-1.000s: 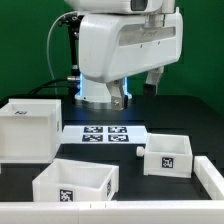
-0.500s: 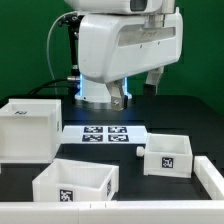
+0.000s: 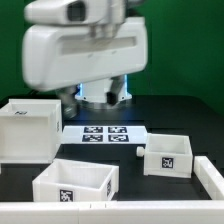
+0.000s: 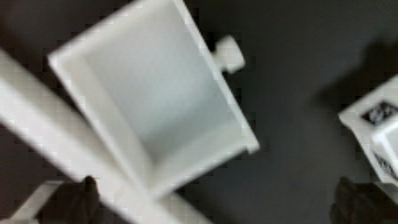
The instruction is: Assemble drawer
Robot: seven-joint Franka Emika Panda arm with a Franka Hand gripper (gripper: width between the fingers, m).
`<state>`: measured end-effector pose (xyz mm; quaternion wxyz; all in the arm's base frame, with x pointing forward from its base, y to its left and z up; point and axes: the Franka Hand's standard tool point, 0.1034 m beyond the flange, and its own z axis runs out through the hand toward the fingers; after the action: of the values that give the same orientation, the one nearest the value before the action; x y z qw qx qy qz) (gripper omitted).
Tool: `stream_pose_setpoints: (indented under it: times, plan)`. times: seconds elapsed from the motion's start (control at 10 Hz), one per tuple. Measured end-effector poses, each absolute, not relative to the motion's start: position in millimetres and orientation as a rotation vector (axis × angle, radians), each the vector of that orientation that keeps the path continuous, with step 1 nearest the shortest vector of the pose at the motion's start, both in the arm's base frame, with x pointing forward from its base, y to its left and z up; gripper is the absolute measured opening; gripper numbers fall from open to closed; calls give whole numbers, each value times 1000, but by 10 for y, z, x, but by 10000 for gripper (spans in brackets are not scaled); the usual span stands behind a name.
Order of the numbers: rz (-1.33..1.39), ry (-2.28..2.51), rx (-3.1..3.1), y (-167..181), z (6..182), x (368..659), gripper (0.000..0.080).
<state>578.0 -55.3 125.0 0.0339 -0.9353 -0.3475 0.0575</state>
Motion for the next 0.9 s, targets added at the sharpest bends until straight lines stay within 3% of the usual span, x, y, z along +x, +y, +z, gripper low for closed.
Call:
stream_pose_setpoints:
  times: [0.3,0.8,0.9]
  plan:
    - [172,-1074,-2877,-548,1236,5832,650]
    - [207,-819,-2898,-946,766,5956,650]
    - [200,-826,-2899,-929,790,5973,650]
